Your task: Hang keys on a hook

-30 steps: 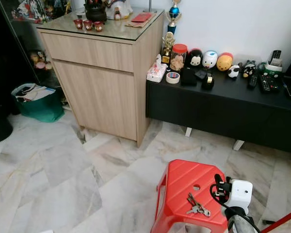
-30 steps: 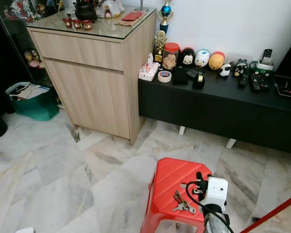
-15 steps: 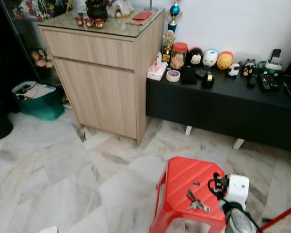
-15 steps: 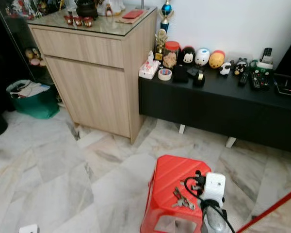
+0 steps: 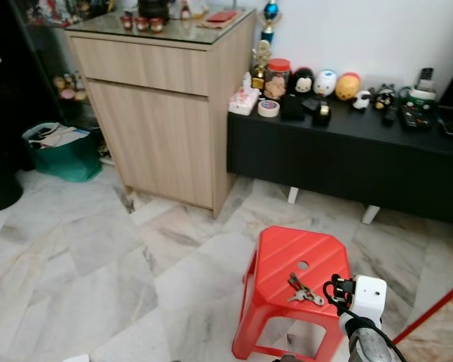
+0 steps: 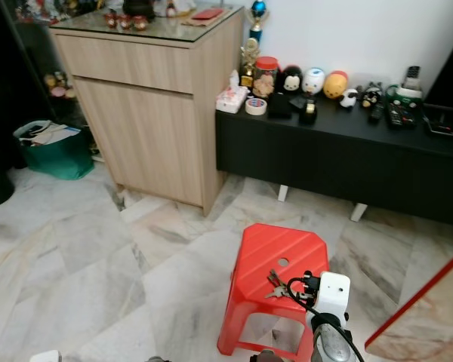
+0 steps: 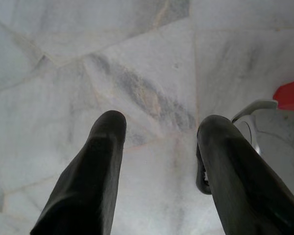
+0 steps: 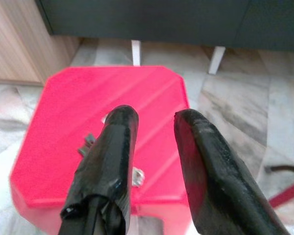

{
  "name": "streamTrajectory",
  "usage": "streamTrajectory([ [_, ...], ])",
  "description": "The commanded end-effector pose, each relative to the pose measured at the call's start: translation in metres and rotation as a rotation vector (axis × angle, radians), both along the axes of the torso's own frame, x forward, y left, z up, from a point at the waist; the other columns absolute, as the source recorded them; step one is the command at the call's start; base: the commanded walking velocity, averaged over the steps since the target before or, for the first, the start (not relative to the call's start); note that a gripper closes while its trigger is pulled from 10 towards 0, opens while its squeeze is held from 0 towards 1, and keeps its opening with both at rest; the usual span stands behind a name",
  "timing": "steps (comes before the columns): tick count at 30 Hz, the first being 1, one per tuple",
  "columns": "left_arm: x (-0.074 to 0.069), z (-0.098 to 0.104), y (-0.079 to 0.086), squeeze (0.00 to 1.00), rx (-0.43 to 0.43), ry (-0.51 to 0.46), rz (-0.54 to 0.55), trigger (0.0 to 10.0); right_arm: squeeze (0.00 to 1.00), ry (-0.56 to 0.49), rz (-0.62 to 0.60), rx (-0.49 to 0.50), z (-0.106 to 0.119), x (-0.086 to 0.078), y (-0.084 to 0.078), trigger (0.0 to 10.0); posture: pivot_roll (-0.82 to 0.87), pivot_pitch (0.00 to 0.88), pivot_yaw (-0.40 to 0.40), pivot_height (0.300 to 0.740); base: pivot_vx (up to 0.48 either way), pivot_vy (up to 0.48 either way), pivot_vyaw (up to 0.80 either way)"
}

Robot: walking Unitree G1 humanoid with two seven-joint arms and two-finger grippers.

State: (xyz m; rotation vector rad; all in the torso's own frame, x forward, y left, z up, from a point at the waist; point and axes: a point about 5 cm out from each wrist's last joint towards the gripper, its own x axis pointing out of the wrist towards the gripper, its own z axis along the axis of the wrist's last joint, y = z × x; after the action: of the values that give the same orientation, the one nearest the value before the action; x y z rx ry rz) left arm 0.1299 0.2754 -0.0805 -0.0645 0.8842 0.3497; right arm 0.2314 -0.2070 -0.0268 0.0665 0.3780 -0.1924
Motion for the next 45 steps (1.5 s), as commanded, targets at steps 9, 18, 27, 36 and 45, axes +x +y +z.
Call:
streamTrajectory([
  [9, 0.042, 0.024, -0.001, 0.0, 0.076, -0.244, 0.0, 10.0, 0.0, -0.003, 0.008, 0.013, 0.002, 0.005, 0.001, 10.0, 0.05, 0.0, -0.004, 0.647, 0.0, 0.0, 0.0],
  [18, 0.083, 0.073, -0.006, 0.0, 0.18, -0.619, -0.164, 10.0, 0.0, 0.002, 0.034, 0.017, 0.003, 0.009, 0.0, 10.0, 0.04, 0.0, -0.016, 0.647, 0.0, 0.0, 0.0],
  [27, 0.085, 0.077, -0.017, 0.0, 0.195, -0.664, -0.181, 10.0, 0.0, 0.047, 0.066, 0.011, 0.0, 0.01, 0.002, 10.0, 0.04, 0.0, -0.018, 0.629, 0.0, 0.0, 0.0],
  [36, 0.1, 0.083, -0.023, 0.0, 0.142, -0.67, -0.097, 10.0, 0.0, 0.039, 0.066, 0.019, -0.001, 0.008, -0.001, 10.0, 0.03, 0.0, -0.004, 0.62, 0.0, 0.0, 0.0],
  [45, 0.102, 0.086, -0.02, 0.0, 0.141, -0.672, -0.098, 10.0, 0.0, 0.059, 0.083, 0.037, -0.005, 0.005, 0.004, 10.0, 0.03, 0.0, 0.003, 0.62, 0.0, 0.0, 0.0],
])
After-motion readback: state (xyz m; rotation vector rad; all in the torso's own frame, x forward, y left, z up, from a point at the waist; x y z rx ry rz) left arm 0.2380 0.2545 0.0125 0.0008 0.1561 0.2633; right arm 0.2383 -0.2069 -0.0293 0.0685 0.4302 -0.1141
